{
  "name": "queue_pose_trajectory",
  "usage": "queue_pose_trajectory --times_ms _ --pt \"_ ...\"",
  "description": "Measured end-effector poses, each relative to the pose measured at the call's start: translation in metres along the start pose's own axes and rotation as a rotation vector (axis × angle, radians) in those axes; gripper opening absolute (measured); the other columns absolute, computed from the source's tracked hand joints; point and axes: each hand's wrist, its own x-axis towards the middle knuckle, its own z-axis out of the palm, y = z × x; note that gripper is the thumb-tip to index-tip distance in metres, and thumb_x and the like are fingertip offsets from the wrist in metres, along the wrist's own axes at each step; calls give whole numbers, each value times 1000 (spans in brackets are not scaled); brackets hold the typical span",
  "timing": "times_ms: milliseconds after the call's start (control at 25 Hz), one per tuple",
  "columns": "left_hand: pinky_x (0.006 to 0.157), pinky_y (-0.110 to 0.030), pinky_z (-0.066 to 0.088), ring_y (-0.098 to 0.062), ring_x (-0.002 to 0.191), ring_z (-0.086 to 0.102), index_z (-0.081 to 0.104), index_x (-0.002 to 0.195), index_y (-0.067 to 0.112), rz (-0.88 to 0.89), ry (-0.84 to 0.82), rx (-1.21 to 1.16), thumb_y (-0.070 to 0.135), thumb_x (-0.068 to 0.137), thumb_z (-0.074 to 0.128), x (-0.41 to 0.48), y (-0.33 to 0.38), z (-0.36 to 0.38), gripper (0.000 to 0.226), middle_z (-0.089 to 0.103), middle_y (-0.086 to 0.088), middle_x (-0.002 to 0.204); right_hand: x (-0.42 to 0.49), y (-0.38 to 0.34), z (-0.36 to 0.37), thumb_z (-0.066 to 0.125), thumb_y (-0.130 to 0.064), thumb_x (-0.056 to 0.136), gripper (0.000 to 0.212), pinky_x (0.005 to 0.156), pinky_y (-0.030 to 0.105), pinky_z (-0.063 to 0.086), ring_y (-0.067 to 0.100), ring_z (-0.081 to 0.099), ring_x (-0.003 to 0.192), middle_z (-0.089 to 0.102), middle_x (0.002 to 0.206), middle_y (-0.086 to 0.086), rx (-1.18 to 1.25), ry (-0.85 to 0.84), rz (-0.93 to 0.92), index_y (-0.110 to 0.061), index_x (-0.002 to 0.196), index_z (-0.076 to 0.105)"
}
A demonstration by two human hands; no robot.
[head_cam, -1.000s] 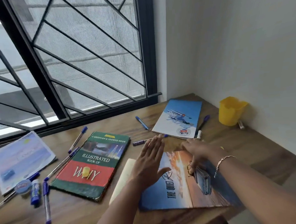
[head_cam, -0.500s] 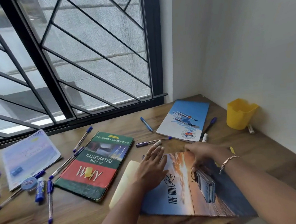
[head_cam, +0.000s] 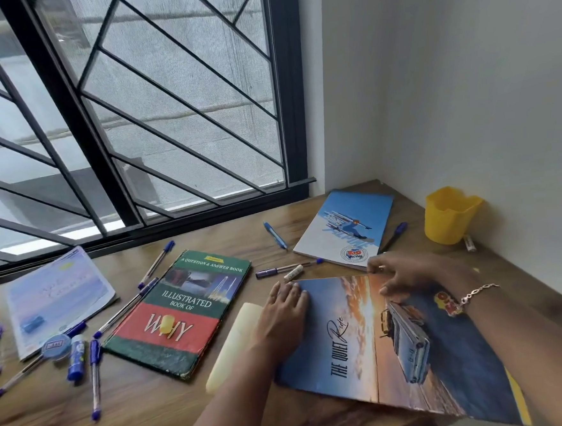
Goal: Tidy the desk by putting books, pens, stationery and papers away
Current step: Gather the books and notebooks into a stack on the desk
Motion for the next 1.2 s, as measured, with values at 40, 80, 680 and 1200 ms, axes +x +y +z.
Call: queue_pose_trajectory --times_ms 40,80,680,1200 --pt "85 -39 54 -20 93 70 74 93 16 -17 -10 0 25 66 35 0 1 -1 48 73 -4 98 -5 4 -3 65 -23 85 30 76 24 38 12 46 100 52 124 -1 2 9 14 -28 110 48" --pt "83 -39 54 -19 91 70 74 92 16 -33 -16 2 24 66 36 1 2 -1 46 73 -3 95 -10 7 -6 65 -24 85 32 79 26 39 13 48 102 53 124 -2 2 22 28 -27 112 49" --pt "83 -36 43 -31 106 59 61 109 11 -792 170 -999 35 100 37 39 20 -63 35 66 -9 105 -81 55 -56 58 3 86 16 48 16 50 3 62 48 62 76 9 812 509 -11 -14 86 55" --pt "62 -30 58 -21 72 69 52 113 14 -660 218 -2154 -17 84 41 78 3 -110 44 68 -14 97 1 -13 -67 57 -3 89 16 41 13 46 11 59 53 61 66 3 1304 719 61 -12 76 57"
